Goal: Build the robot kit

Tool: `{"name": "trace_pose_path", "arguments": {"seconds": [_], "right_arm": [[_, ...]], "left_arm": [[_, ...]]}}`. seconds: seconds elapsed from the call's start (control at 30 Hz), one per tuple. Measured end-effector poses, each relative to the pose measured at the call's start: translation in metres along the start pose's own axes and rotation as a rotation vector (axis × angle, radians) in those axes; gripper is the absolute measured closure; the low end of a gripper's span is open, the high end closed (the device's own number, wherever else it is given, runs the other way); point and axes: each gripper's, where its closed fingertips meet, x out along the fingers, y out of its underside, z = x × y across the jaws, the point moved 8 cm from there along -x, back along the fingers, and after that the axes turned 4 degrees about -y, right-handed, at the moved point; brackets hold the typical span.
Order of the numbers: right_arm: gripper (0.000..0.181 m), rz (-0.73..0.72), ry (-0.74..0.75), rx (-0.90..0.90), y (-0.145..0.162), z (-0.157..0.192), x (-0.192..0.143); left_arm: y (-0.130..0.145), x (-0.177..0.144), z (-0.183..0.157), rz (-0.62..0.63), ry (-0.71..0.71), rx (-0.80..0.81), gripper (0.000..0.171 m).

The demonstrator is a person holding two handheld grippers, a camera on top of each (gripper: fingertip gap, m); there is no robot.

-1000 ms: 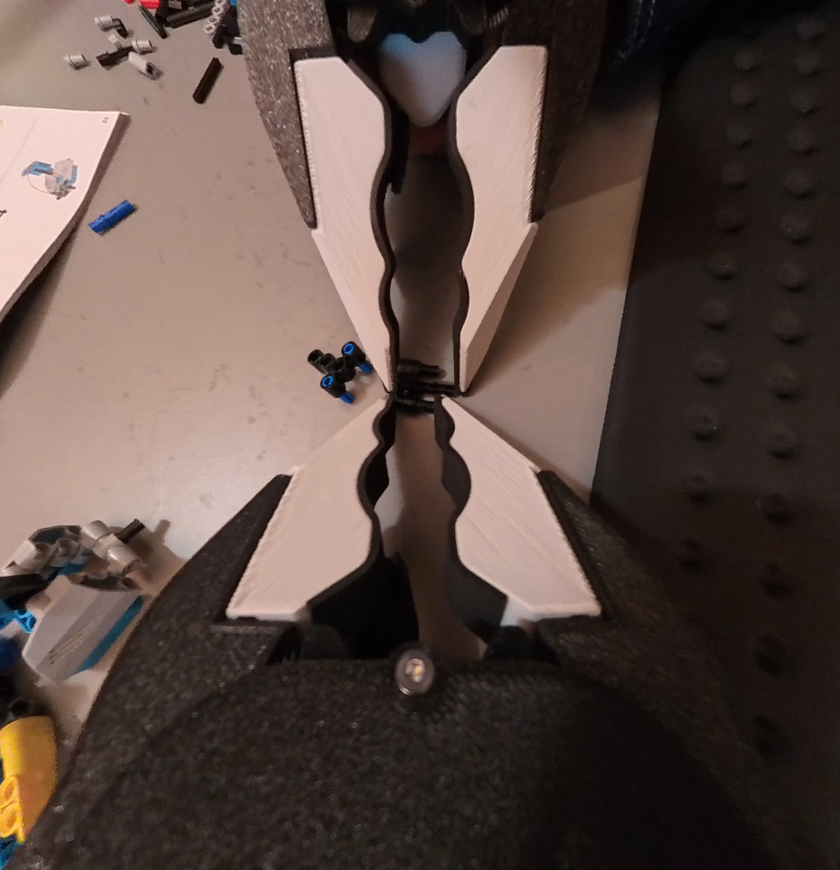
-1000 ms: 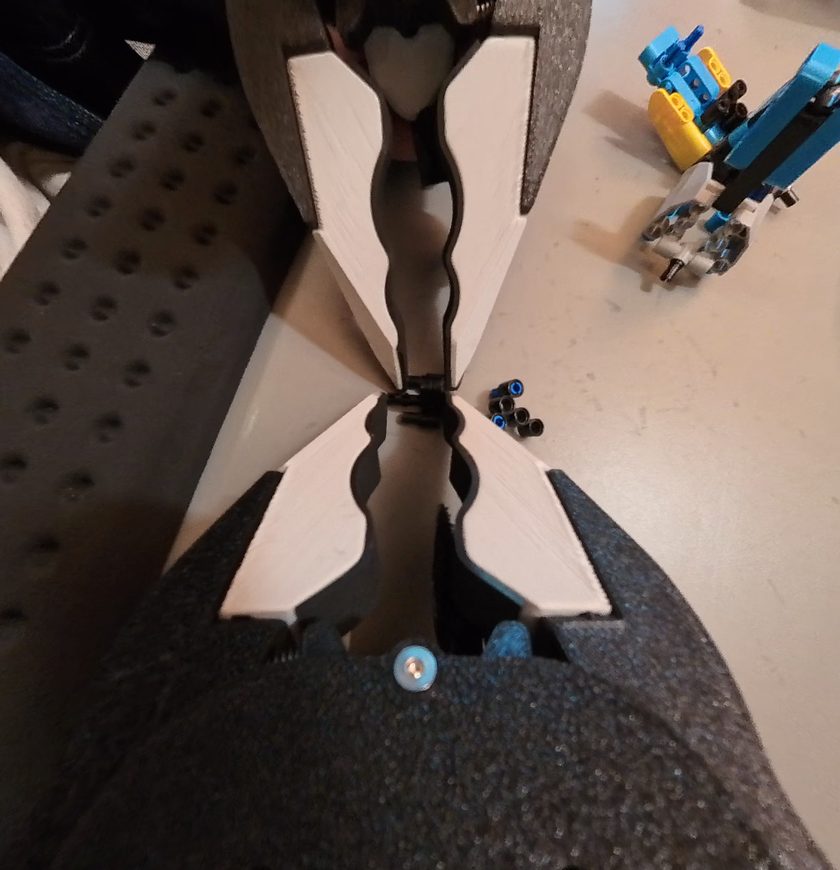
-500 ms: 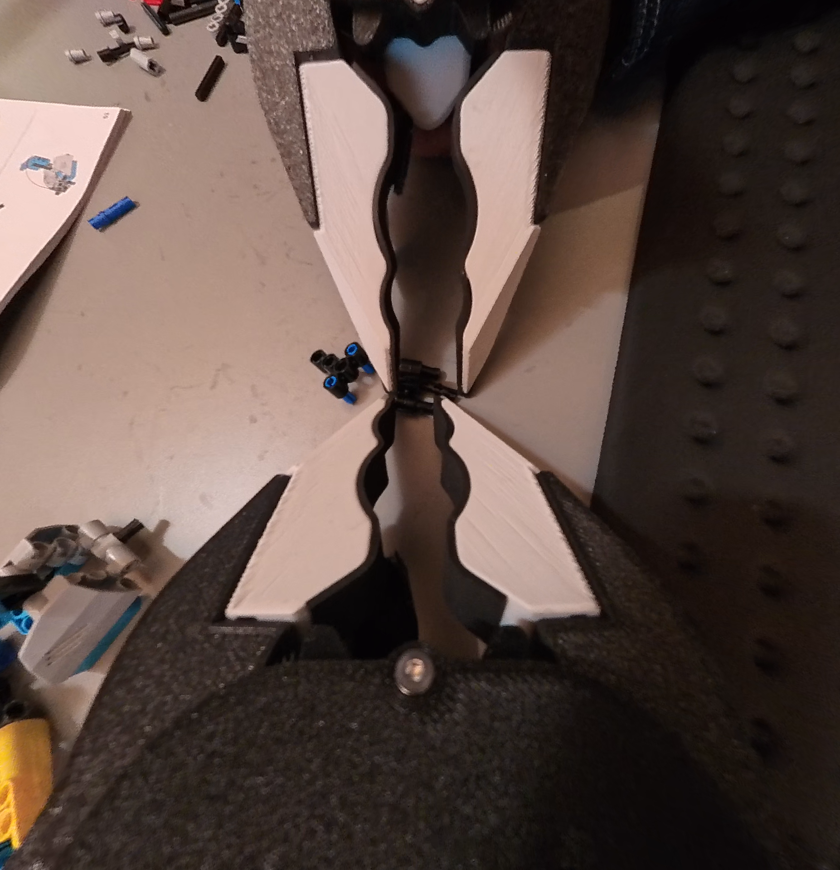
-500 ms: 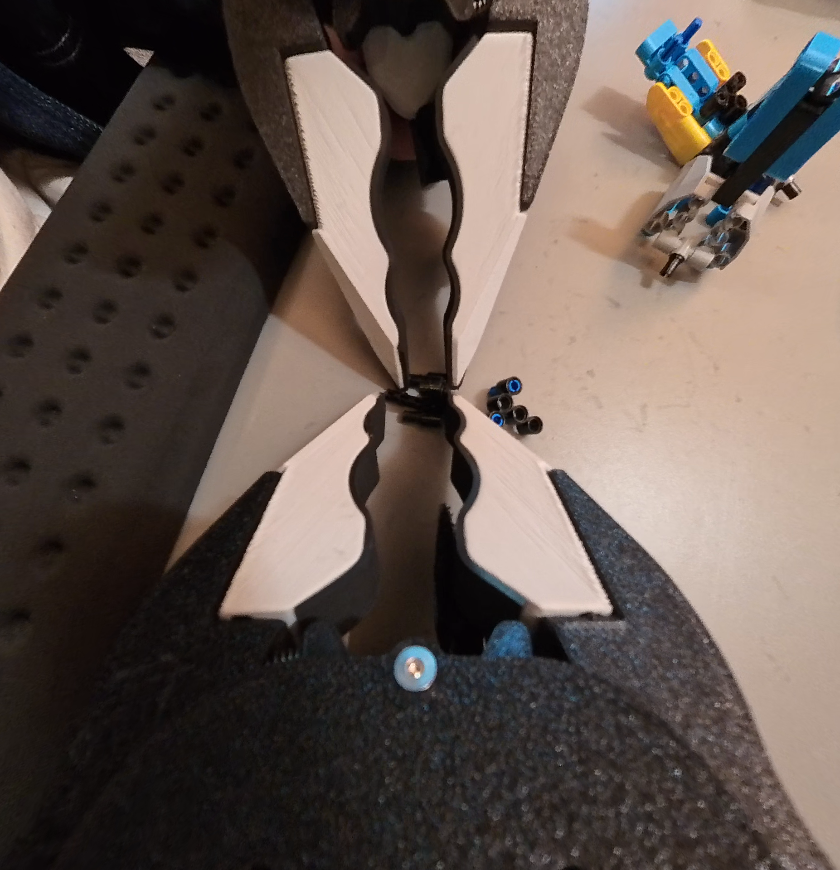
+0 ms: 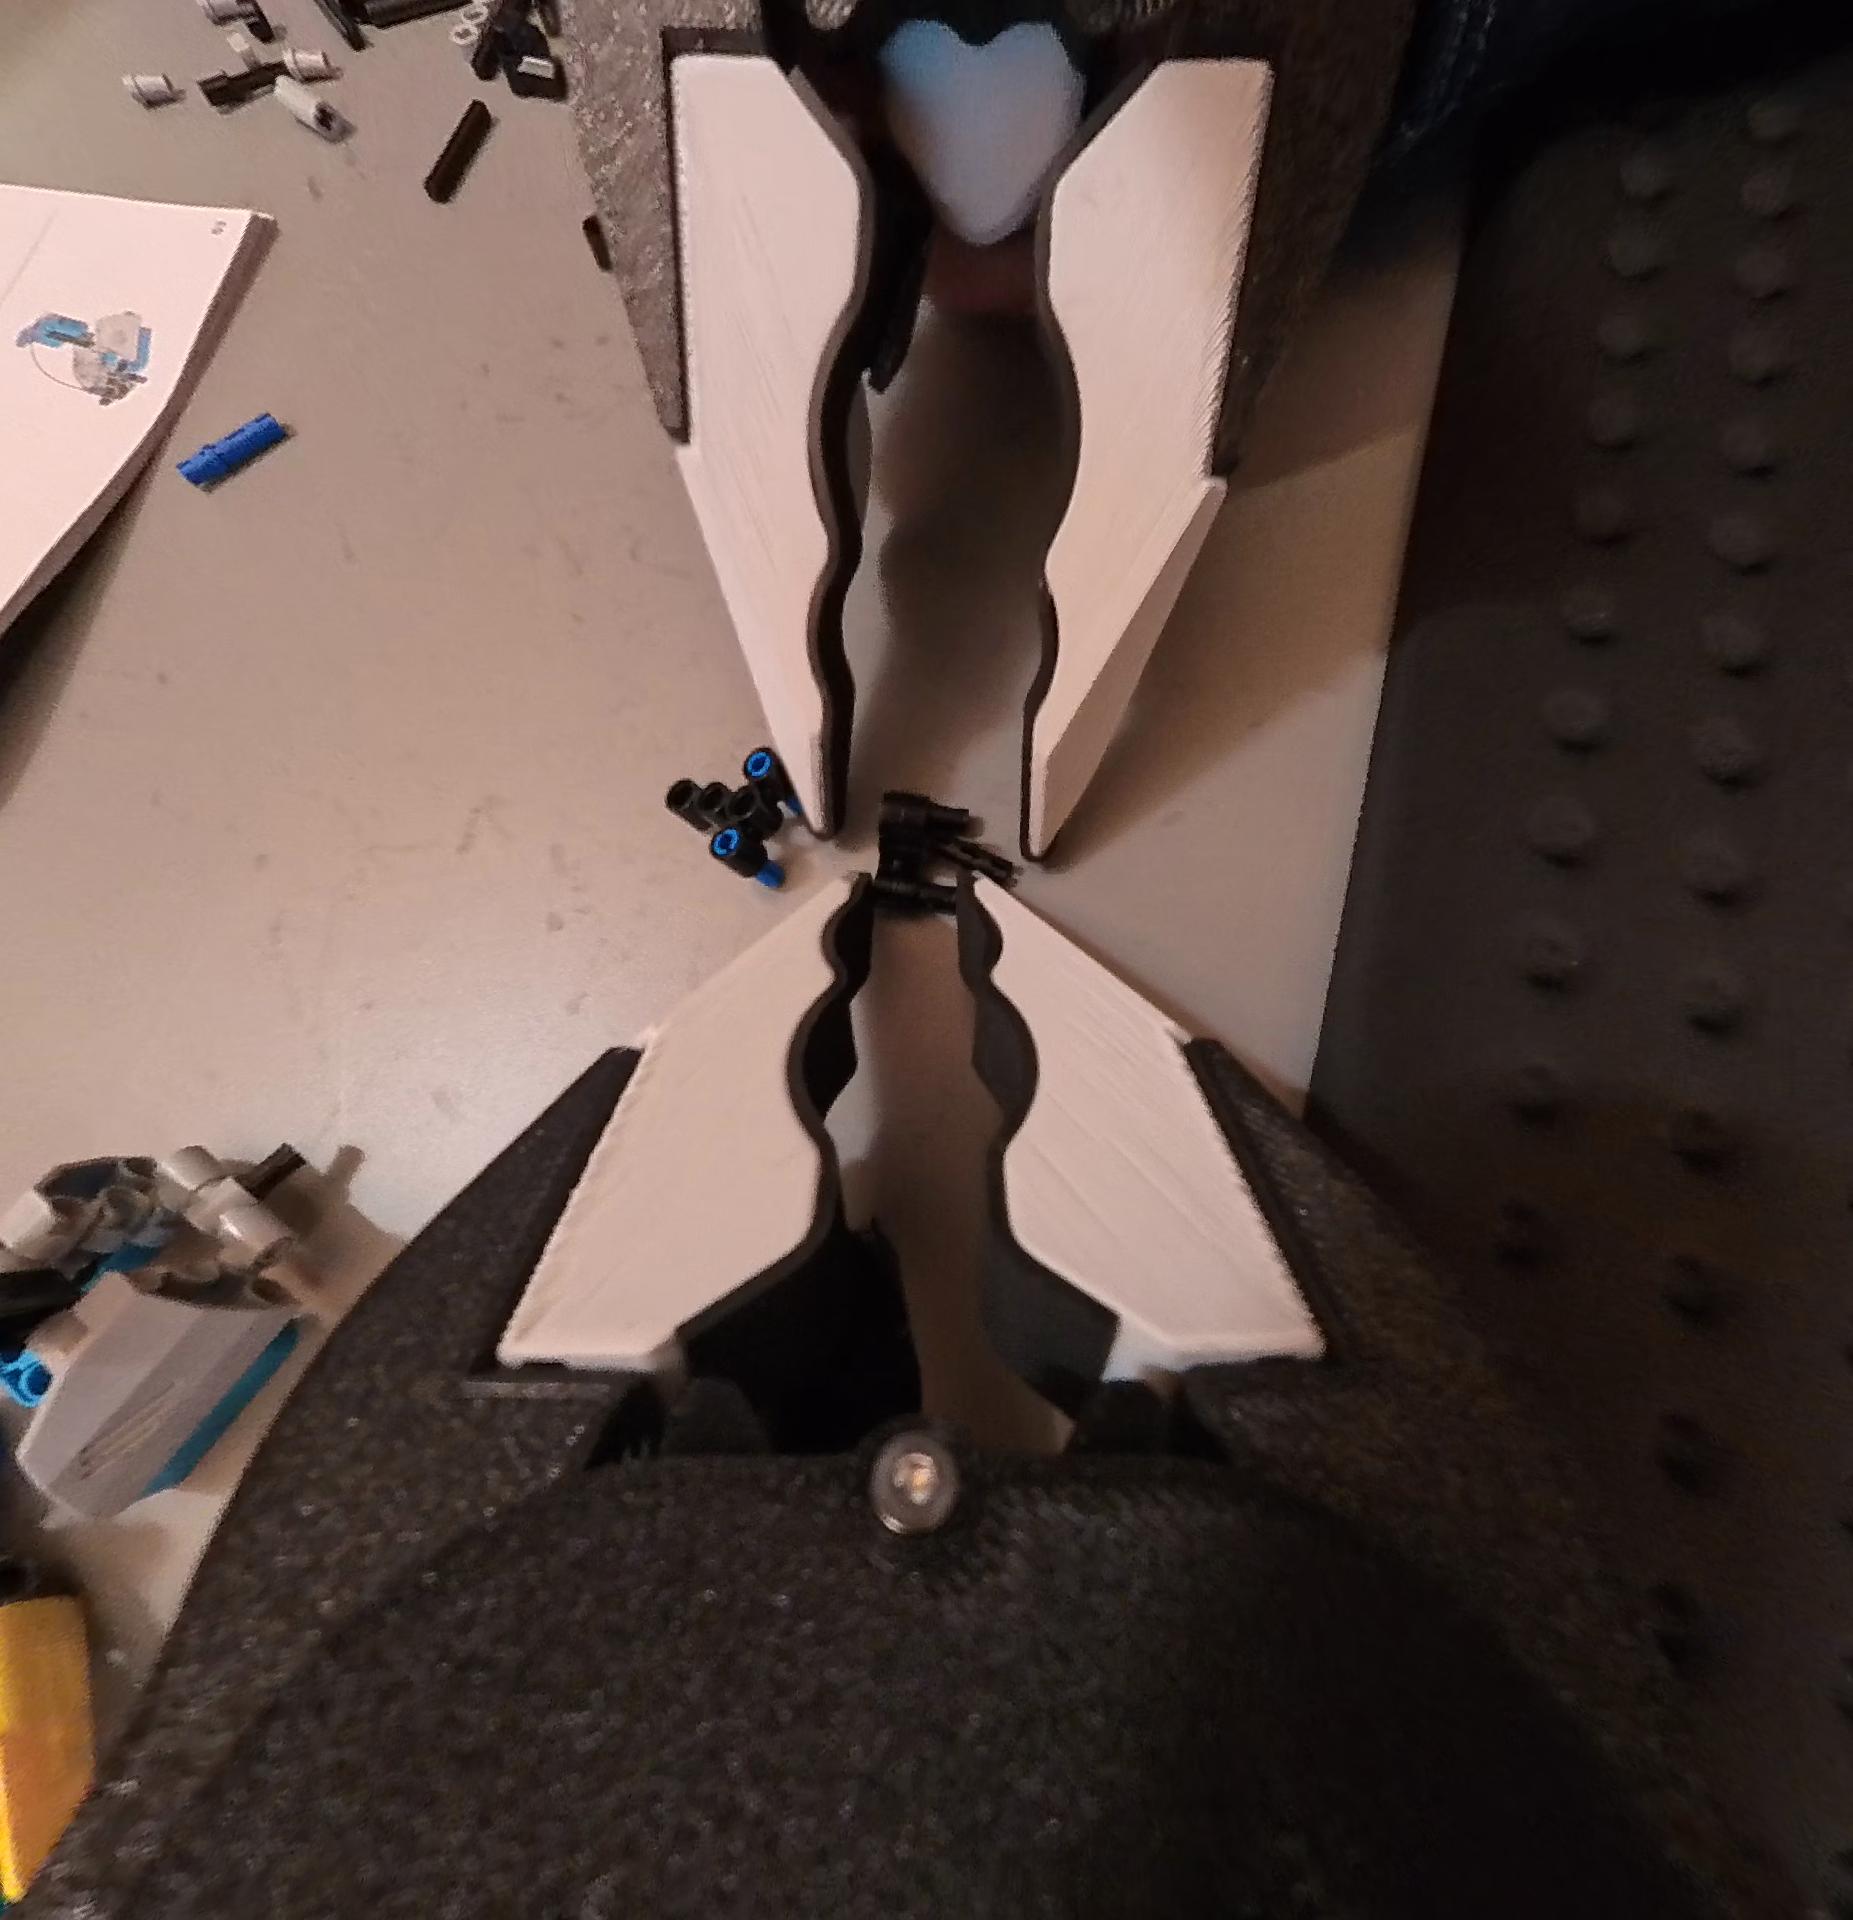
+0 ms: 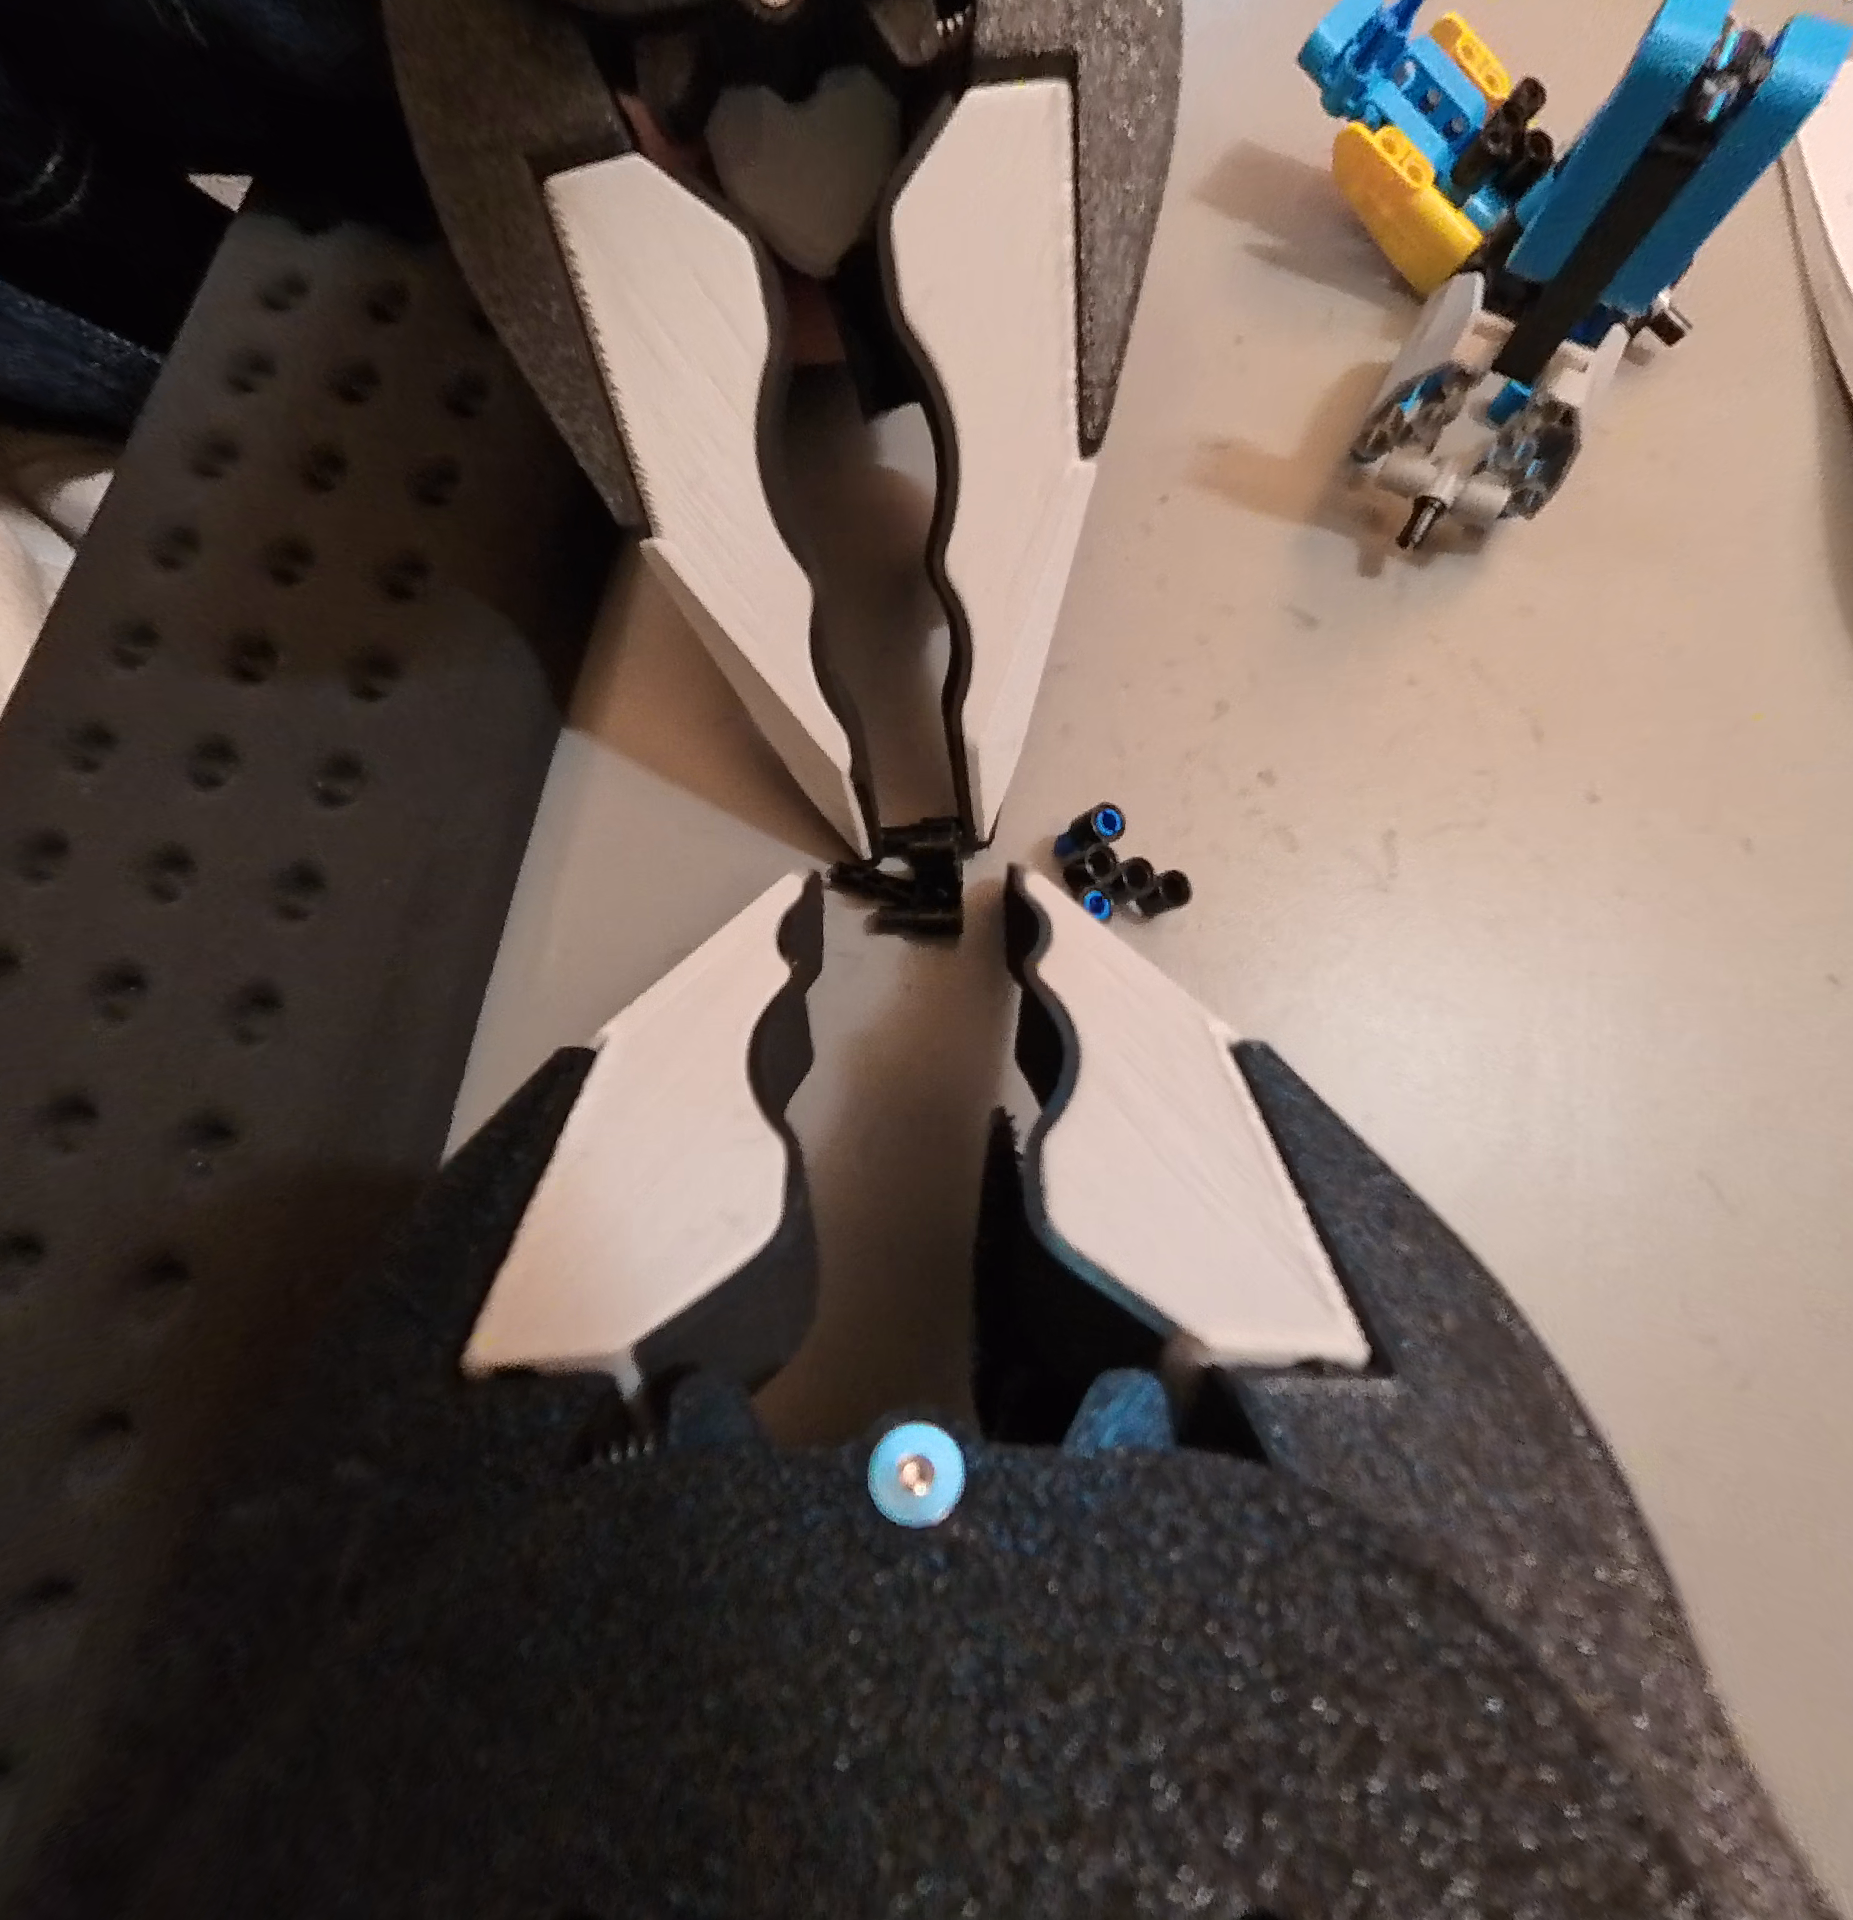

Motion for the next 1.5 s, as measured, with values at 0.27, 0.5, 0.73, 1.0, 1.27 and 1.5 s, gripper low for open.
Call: {"name": "trace_pose_path", "arguments": {"seconds": [0.27, 0.5, 0.73, 1.0, 1.27, 1.5], "right_arm": [[0.149, 0.015, 0.012, 0.024, 0.004, 0.002, -0.001], [0.153, 0.041, 0.03, -0.012, 0.002, 0.006, -0.001], [0.157, 0.032, 0.061, -0.011, 0.004, 0.0, -0.004], [0.151, 0.03, 0.049, -0.038, 0.002, 0.005, -0.001], [0.149, 0.014, 0.031, -0.031, 0.0, 0.006, 0.003], [0.155, 0.009, 0.01, -0.008, 0.002, 0.005, 0.002]], "left_arm": [[0.0, 0.001, 0.002, 0.002, 0.023, -0.026, 0.156], [-0.001, 0.002, 0.004, 0.004, 0.031, -0.045, 0.156], [-0.002, 0.002, 0.002, 0.003, 0.035, -0.033, 0.156], [-0.002, 0.002, 0.002, 0.003, 0.037, -0.033, 0.156], [-0.002, 0.002, 0.001, 0.003, 0.048, -0.035, 0.156], [-0.003, 0.003, 0.0, 0.003, 0.054, -0.033, 0.156]]}}
